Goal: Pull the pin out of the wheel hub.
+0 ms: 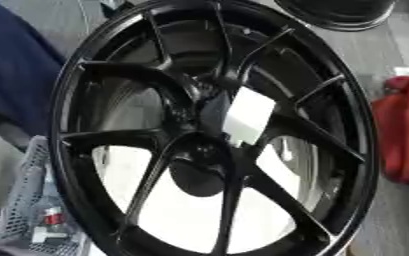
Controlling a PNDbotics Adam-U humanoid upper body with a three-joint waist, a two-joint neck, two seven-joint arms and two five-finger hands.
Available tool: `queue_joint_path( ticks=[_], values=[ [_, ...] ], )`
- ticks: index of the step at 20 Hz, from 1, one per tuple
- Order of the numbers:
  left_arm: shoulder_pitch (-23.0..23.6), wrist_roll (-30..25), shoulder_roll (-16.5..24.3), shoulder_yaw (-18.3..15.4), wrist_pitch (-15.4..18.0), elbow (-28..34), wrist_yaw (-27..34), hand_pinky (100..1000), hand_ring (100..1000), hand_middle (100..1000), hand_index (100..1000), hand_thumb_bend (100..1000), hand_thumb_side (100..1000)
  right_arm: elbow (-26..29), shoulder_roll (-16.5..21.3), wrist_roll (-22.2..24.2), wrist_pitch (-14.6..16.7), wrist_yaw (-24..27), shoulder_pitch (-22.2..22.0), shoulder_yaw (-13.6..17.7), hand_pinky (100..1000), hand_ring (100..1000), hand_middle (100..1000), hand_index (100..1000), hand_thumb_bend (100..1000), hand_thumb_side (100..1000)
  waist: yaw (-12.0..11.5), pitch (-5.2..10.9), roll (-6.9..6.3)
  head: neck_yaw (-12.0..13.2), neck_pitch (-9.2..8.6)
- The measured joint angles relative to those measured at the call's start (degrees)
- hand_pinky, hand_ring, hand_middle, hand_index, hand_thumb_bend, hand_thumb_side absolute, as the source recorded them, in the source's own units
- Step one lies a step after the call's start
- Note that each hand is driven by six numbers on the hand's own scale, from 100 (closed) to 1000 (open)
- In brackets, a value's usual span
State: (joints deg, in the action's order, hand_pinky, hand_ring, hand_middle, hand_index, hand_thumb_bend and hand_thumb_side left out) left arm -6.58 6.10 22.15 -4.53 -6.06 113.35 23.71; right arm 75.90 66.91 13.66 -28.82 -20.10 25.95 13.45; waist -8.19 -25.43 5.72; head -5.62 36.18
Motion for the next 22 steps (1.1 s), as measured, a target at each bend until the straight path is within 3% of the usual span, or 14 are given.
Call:
queue_joint_path(
  ticks=[8,22],
  values=[
    [0.0,0.0,-0.4,-0.1,0.1,0.0,0.2,961,543,648,791,165,983,1.1,-1.2,3.3,1.2,-0.6,-1.2,0.7,911,957,929,923,100,188,0.0,0.19,-0.84,0.0,0.04],
    [0.0,-0.2,-0.5,-0.1,0.2,0.0,0.9,961,543,648,790,167,980,3.4,-1.7,2.9,1.5,-0.7,-1.3,0.8,896,943,928,923,100,189,0.1,1.85,-1.29,0.0,0.51]
  ],
)
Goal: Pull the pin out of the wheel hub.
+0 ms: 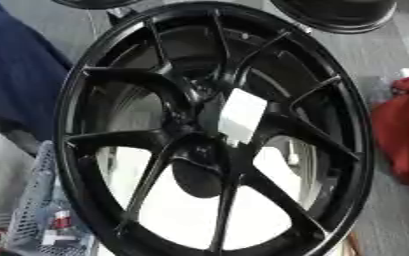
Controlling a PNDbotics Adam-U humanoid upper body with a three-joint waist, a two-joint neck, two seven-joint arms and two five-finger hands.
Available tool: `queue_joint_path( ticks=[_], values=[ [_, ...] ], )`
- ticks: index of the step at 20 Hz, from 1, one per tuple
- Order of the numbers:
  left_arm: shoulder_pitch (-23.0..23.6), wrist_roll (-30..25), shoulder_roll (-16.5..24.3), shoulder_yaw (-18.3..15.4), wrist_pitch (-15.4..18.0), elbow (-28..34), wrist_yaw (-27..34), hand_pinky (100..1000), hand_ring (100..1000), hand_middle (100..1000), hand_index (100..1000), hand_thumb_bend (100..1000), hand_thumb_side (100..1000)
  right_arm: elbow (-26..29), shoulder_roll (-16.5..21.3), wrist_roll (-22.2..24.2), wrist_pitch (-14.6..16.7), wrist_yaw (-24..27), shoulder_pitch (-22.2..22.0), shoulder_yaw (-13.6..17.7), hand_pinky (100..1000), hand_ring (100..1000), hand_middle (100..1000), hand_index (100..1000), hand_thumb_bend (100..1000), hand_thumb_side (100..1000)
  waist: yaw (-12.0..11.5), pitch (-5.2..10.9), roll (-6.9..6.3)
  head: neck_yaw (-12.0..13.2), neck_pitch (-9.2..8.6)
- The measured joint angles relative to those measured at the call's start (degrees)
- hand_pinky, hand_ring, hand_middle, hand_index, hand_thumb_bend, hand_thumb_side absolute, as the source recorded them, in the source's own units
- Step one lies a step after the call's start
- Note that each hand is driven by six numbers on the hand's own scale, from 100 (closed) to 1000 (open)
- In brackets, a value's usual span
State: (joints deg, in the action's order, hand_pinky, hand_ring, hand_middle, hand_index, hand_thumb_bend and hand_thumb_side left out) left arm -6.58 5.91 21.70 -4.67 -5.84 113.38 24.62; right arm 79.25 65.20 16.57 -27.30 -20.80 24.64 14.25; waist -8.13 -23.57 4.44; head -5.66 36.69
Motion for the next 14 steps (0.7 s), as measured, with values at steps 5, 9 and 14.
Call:
queue_joint_path(
  ticks=[5,9,14],
  values=[
    [0.0,0.0,0.0,0.0,0.0,0.0,0.1,962,543,648,790,167,978,2.8,-0.5,-2.2,0.8,0.0,0.3,-0.1,854,869,855,914,100,312,0.1,0.28,-0.07,0.0,0.00],
    [-0.1,0.0,0.0,0.0,0.0,0.0,0.2,963,543,649,790,165,975,9.1,-1.4,-6.7,2.5,4.1,0.6,-0.6,845,837,842,925,100,434,0.0,0.40,-0.18,0.0,0.00],
    [-0.5,-0.1,0.0,0.0,0.2,0.0,0.2,963,542,649,790,160,967,18.9,-3.1,-14.0,4.9,13.8,0.4,-2.2,844,819,836,938,100,508,-0.6,0.59,-0.62,-0.3,-0.03]
  ],
)
